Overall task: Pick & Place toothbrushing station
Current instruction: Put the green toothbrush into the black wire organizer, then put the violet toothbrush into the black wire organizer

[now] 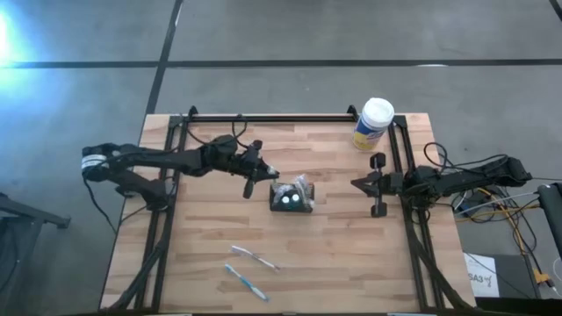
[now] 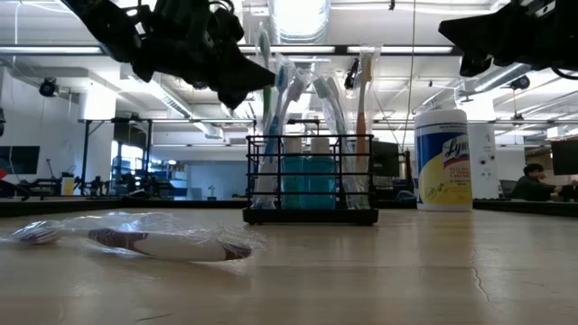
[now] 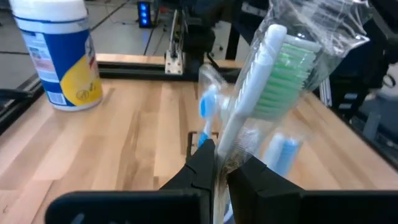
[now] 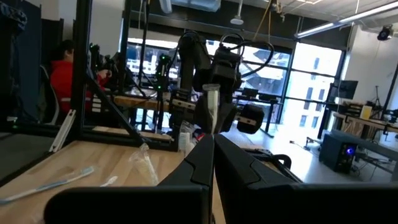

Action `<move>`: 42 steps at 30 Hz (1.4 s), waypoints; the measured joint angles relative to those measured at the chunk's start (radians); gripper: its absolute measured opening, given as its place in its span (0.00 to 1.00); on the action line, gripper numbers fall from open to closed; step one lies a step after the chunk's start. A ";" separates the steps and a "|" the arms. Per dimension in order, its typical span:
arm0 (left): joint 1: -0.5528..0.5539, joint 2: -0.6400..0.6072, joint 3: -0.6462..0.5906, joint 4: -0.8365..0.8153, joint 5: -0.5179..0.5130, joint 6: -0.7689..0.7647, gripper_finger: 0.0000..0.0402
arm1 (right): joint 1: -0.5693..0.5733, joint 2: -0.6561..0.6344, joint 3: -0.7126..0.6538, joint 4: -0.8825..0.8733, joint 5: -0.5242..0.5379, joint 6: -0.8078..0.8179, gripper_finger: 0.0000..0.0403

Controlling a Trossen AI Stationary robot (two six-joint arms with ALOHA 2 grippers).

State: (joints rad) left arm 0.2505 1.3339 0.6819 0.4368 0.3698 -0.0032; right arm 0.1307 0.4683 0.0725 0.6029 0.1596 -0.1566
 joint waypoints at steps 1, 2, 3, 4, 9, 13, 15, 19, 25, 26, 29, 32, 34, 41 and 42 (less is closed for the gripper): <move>-0.002 0.009 0.000 0.000 0.000 0.013 0.06 | 0.000 0.000 -0.002 0.000 0.000 0.002 0.02; -0.005 0.018 0.000 -0.002 0.000 0.032 0.06 | 0.000 0.000 -0.003 0.000 0.000 0.007 0.02; -0.008 0.028 -0.002 -0.002 0.000 0.050 0.06 | 0.000 0.000 -0.006 0.000 0.000 0.014 0.02; -0.011 0.036 -0.005 0.000 0.000 0.065 0.06 | 0.000 0.000 -0.008 0.000 0.000 0.020 0.02; -0.017 0.072 -0.022 0.032 0.000 0.089 0.06 | 0.000 0.000 -0.013 0.003 0.000 0.028 0.02; -0.018 0.092 -0.037 0.027 0.001 0.115 0.06 | 0.000 0.000 -0.015 0.006 0.000 0.034 0.02; -0.018 0.101 -0.039 0.030 0.000 0.116 0.06 | 0.000 0.000 -0.015 0.006 0.000 0.034 0.02; -0.018 0.120 -0.039 0.035 -0.003 0.113 0.07 | 0.000 0.000 -0.015 0.007 0.000 0.034 0.02; -0.019 0.141 -0.039 0.052 -0.005 0.099 0.22 | 0.000 0.000 -0.015 0.009 0.000 0.034 0.02; -0.019 0.141 -0.039 0.053 0.006 0.111 0.26 | 0.000 0.000 -0.015 0.009 0.000 0.034 0.02; -0.023 0.131 -0.040 0.070 0.016 0.122 0.39 | 0.000 0.000 -0.015 0.008 0.000 0.031 0.02; -0.023 0.113 -0.037 0.075 0.011 0.108 0.54 | 0.000 0.000 -0.018 0.008 0.000 0.030 0.02; -0.023 0.098 -0.032 0.067 0.006 0.087 0.64 | 0.000 0.000 -0.019 0.007 0.000 0.030 0.02; -0.028 -0.096 -0.014 -0.113 0.060 0.074 0.84 | 0.000 0.001 -0.028 0.006 0.000 0.034 0.02; -0.032 -0.135 -0.014 -0.140 0.085 0.071 0.85 | 0.000 0.001 -0.028 0.006 0.000 0.033 0.02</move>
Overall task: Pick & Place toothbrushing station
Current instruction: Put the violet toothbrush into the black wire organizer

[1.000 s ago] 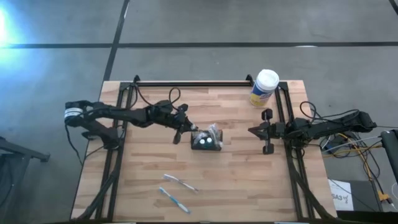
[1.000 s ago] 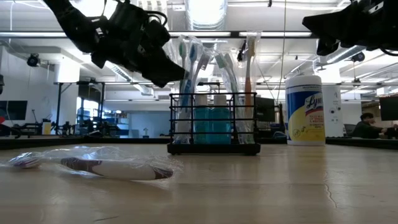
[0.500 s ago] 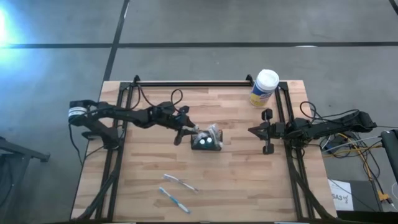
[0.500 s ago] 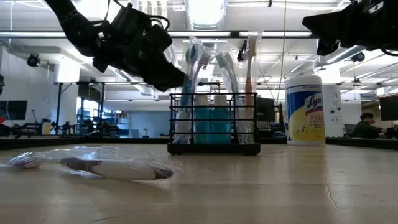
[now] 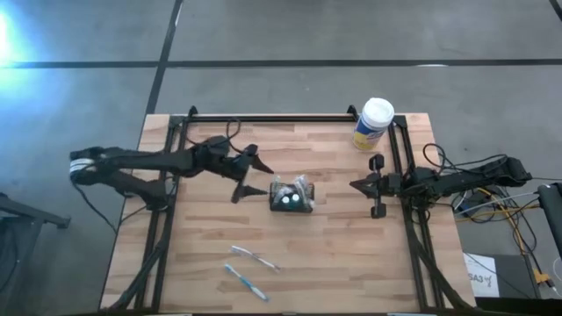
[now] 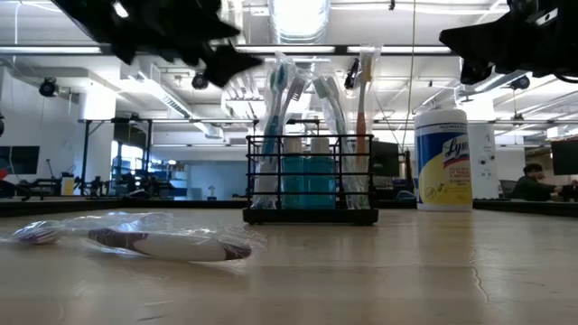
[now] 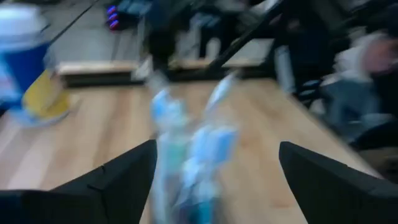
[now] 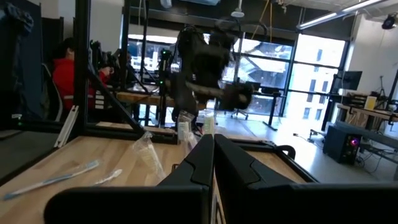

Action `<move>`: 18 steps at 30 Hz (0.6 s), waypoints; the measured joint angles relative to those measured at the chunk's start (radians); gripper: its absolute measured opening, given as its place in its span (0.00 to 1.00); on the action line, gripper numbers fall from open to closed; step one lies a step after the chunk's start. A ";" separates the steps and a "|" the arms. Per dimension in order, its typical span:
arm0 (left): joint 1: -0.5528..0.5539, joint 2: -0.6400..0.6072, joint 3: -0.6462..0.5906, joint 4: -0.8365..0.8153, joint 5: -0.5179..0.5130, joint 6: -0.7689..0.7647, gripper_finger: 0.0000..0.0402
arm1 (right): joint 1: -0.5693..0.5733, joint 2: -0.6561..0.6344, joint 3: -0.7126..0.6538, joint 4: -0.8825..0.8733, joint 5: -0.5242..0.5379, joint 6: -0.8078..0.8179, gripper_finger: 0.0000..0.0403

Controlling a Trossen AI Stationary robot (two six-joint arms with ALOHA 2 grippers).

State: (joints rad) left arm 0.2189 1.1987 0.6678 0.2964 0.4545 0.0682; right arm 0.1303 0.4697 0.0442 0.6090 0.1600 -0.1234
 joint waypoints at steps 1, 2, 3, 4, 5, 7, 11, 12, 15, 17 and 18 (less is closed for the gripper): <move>-0.005 -0.043 -0.004 -0.017 0.018 -0.008 0.85 | 0.000 0.003 0.000 0.000 0.000 0.000 0.02; -0.012 -0.085 -0.012 -0.033 0.025 -0.021 0.85 | 0.000 0.004 0.000 0.000 0.000 0.000 0.02; -0.020 -0.132 -0.021 -0.044 0.026 -0.035 0.84 | 0.000 0.005 0.000 0.000 0.000 0.000 0.02; -0.025 -0.179 -0.030 -0.057 0.026 -0.041 0.82 | 0.000 0.005 -0.001 0.000 0.000 0.000 0.02; -0.027 -0.229 -0.040 -0.083 0.025 -0.042 0.80 | 0.000 0.005 -0.001 0.000 0.000 0.000 0.02; -0.026 -0.338 -0.061 -0.161 0.017 -0.023 0.73 | 0.000 0.004 -0.001 0.001 0.000 0.009 0.02; -0.026 -0.551 -0.167 -0.227 -0.099 -0.015 0.57 | 0.000 0.005 -0.001 0.001 0.000 0.016 0.02; -0.028 -0.596 -0.200 -0.226 -0.135 -0.035 0.51 | 0.000 0.005 -0.001 0.001 0.000 0.016 0.02; -0.028 -0.703 -0.294 -0.226 -0.185 -0.110 0.31 | 0.000 0.005 -0.001 0.000 0.000 0.016 0.02; -0.031 -0.754 -0.348 -0.214 -0.186 -0.124 0.14 | 0.000 0.005 -0.001 -0.002 0.000 0.016 0.02; -0.032 -0.775 -0.369 -0.204 -0.186 -0.127 0.08 | 0.000 0.005 -0.002 -0.003 0.000 0.016 0.02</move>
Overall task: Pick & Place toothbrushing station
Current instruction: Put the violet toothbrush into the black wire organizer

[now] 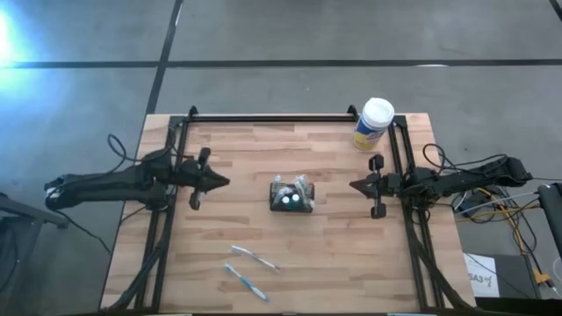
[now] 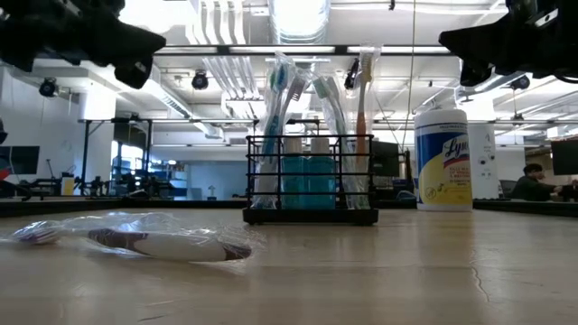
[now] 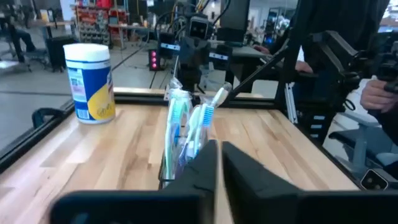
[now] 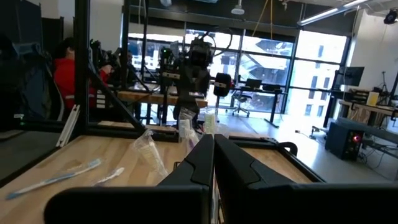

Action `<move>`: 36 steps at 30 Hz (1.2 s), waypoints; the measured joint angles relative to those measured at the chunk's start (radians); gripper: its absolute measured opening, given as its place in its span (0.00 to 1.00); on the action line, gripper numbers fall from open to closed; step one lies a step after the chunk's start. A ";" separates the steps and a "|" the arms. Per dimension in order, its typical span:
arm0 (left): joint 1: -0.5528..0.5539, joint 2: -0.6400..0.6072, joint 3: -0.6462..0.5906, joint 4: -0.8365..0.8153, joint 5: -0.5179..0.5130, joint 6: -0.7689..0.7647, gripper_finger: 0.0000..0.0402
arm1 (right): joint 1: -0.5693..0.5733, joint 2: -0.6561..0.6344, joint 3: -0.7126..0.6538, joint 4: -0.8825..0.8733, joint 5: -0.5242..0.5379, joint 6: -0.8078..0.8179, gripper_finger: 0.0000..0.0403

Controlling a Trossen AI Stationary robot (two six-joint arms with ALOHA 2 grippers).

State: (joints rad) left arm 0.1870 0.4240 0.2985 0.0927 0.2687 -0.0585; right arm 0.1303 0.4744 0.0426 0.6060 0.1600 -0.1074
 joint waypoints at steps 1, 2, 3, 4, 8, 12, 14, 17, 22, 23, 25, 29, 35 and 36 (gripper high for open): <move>-0.001 -0.019 -0.018 0.012 -0.001 -0.001 0.04 | 0.000 0.000 0.000 0.000 0.000 0.000 0.02; -0.001 -0.033 -0.030 0.020 -0.001 -0.001 0.03 | 0.000 0.000 0.000 0.000 0.000 0.000 0.02; -0.001 -0.047 -0.041 0.025 -0.002 0.002 0.03 | 0.000 0.000 0.000 -0.001 0.000 0.004 0.02; -0.001 -0.058 -0.049 0.023 -0.002 0.004 0.03 | 0.000 0.001 0.000 -0.004 0.000 0.011 0.02; 0.000 -0.072 -0.064 0.024 -0.002 0.003 0.01 | 0.000 0.021 0.000 -0.026 0.000 0.047 0.02; 0.000 -0.073 -0.069 0.030 -0.002 -0.004 0.02 | 0.001 0.070 0.022 0.023 0.005 0.121 0.02; 0.000 -0.073 -0.069 0.030 -0.002 0.000 0.02 | 0.003 0.114 0.066 0.024 0.011 0.142 0.02; 0.000 -0.072 -0.071 0.024 -0.002 0.001 0.02 | 0.003 0.203 0.158 -0.026 0.026 0.173 0.02; 0.000 -0.073 -0.071 0.028 -0.002 0.001 0.04 | 0.030 0.398 0.352 -0.201 0.033 0.252 0.02; 0.000 -0.073 -0.071 0.028 -0.003 0.001 0.04 | 0.045 0.445 0.397 -0.238 0.054 0.272 0.02; 0.001 -0.073 -0.068 0.028 -0.012 0.001 0.04 | 0.084 0.542 0.488 -0.313 0.118 0.310 0.02; 0.001 -0.077 -0.065 0.028 -0.047 -0.004 0.03 | 0.175 0.740 0.677 -0.445 0.243 0.351 0.02; 0.001 -0.083 -0.065 0.028 -0.060 -0.015 0.02 | 0.276 0.988 0.943 -0.579 0.310 0.398 0.02; 0.001 -0.082 -0.065 0.027 -0.060 -0.022 0.02 | 0.290 1.027 0.987 -0.596 0.326 0.404 0.02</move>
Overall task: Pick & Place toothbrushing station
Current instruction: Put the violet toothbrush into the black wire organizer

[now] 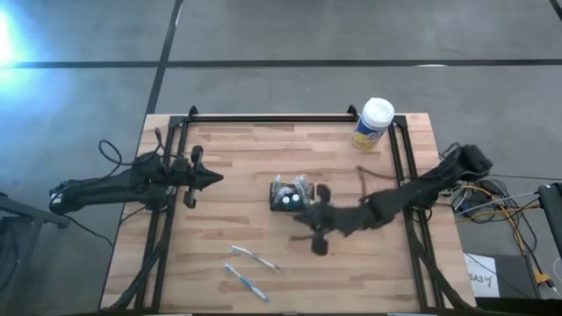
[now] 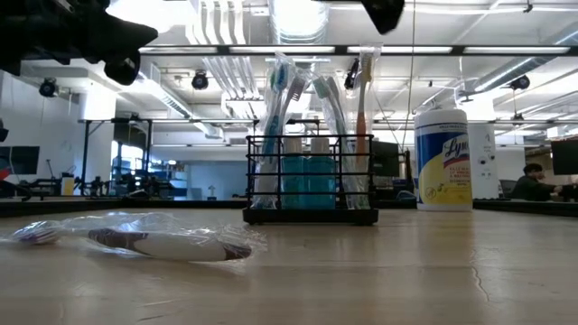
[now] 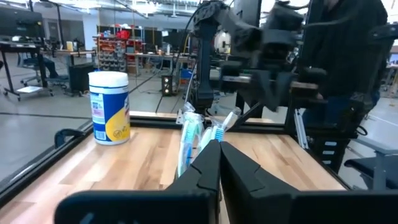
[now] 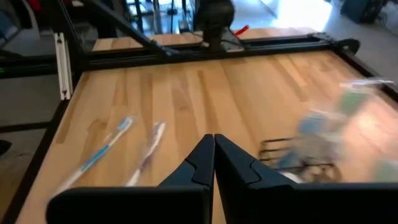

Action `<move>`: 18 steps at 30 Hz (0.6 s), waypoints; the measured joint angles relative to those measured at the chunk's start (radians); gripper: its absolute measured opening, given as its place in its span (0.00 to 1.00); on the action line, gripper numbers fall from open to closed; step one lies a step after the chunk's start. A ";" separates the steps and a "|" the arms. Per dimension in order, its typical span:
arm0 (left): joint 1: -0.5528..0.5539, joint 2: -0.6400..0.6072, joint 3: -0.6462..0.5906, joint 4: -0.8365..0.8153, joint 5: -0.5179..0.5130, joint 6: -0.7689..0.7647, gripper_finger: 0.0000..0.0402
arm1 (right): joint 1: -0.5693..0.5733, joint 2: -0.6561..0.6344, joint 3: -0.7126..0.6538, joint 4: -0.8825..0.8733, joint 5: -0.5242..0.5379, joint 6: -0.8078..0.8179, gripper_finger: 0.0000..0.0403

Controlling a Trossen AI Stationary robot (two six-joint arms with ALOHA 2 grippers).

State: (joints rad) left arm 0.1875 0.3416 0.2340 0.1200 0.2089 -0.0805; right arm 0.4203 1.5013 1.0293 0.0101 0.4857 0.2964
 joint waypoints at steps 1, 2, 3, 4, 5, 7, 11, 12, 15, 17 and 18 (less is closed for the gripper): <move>0.000 0.000 0.000 0.000 0.000 -0.005 0.03 | 0.012 0.037 0.044 -0.024 0.016 0.018 0.02; 0.000 0.000 0.000 0.000 0.000 -0.012 0.03 | 0.022 0.073 0.091 -0.054 0.029 0.040 0.02; 0.000 0.000 0.000 0.000 0.000 -0.022 0.03 | 0.030 0.108 0.140 -0.095 0.041 0.065 0.02; 0.000 0.000 0.000 0.000 0.000 -0.029 0.04 | 0.035 0.141 0.189 -0.142 0.046 0.093 0.02; 0.000 0.000 0.000 0.000 0.001 -0.034 0.04 | 0.040 0.175 0.238 -0.192 0.049 0.119 0.02; 0.000 0.000 0.000 0.000 0.001 -0.038 0.04 | 0.047 0.243 0.336 -0.299 0.067 0.171 0.02; 0.000 0.000 0.000 0.000 -0.004 -0.073 0.04 | 0.054 0.386 0.511 -0.477 0.091 0.270 0.02; 0.000 0.000 0.000 0.000 -0.007 -0.092 0.04 | 0.056 0.419 0.549 -0.502 0.092 0.294 0.02; 0.000 0.000 0.000 0.000 -0.007 -0.134 0.04 | 0.056 0.523 0.659 -0.567 0.058 0.327 0.02; 0.000 0.000 0.000 0.000 -0.007 -0.139 0.04 | 0.055 0.589 0.732 -0.612 0.015 0.336 0.02; 0.000 0.000 0.000 0.000 -0.007 -0.140 0.04 | 0.055 0.621 0.770 -0.633 -0.004 0.350 0.03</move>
State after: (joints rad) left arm 0.1875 0.3416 0.2337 0.1196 0.2016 -0.2203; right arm 0.4751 2.1225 1.7995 -0.6231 0.4813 0.6466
